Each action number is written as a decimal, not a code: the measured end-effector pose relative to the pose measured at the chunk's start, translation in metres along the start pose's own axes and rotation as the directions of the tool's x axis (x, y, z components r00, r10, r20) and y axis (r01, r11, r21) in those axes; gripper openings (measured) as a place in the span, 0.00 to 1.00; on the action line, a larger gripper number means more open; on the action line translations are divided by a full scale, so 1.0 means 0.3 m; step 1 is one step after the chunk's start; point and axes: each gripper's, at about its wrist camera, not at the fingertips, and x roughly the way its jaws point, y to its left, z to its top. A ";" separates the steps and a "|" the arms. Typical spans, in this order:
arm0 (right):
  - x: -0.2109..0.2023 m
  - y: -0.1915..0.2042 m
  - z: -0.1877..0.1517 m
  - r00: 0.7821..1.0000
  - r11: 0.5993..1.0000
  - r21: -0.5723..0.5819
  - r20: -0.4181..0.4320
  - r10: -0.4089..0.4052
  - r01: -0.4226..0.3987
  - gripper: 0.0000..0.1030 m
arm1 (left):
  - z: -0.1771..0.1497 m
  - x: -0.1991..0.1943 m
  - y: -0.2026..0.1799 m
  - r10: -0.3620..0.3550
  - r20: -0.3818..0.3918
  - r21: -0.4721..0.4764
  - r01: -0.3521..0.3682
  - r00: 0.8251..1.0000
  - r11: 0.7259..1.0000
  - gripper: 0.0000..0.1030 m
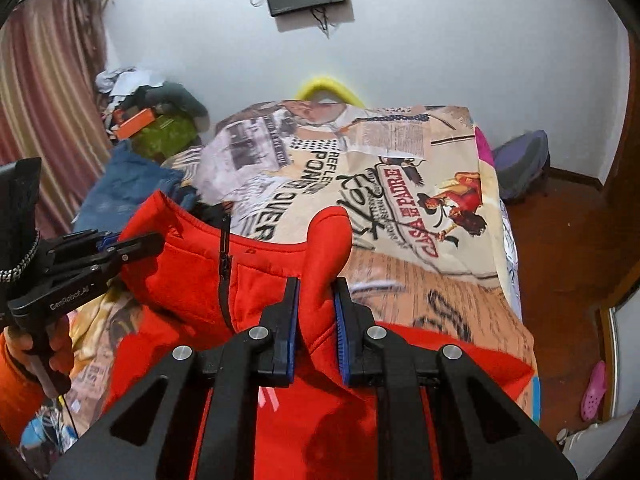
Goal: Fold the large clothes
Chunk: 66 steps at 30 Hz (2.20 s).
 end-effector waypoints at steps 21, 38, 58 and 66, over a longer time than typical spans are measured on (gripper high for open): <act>-0.097 0.072 -0.371 0.994 0.998 0.052 -0.105 0.030 -0.025 0.14 | -0.420 -0.140 -0.114 -0.046 -0.114 0.034 0.051 0.992 0.998 0.15; -0.193 0.048 -0.449 0.989 0.996 0.084 -0.143 0.029 -0.017 0.28 | -0.526 -0.242 -0.111 -0.005 -0.155 0.059 0.014 0.988 0.998 0.45; -0.110 0.050 -0.355 0.990 0.997 0.077 -0.142 0.001 0.010 0.36 | -0.484 -0.067 -0.027 0.028 -0.202 -0.045 -0.037 0.979 0.998 0.55; -0.093 0.028 -0.508 0.970 0.996 0.088 -0.244 -0.005 0.027 0.36 | -0.633 -0.055 -0.055 0.040 -0.272 -0.022 -0.048 0.961 0.999 0.63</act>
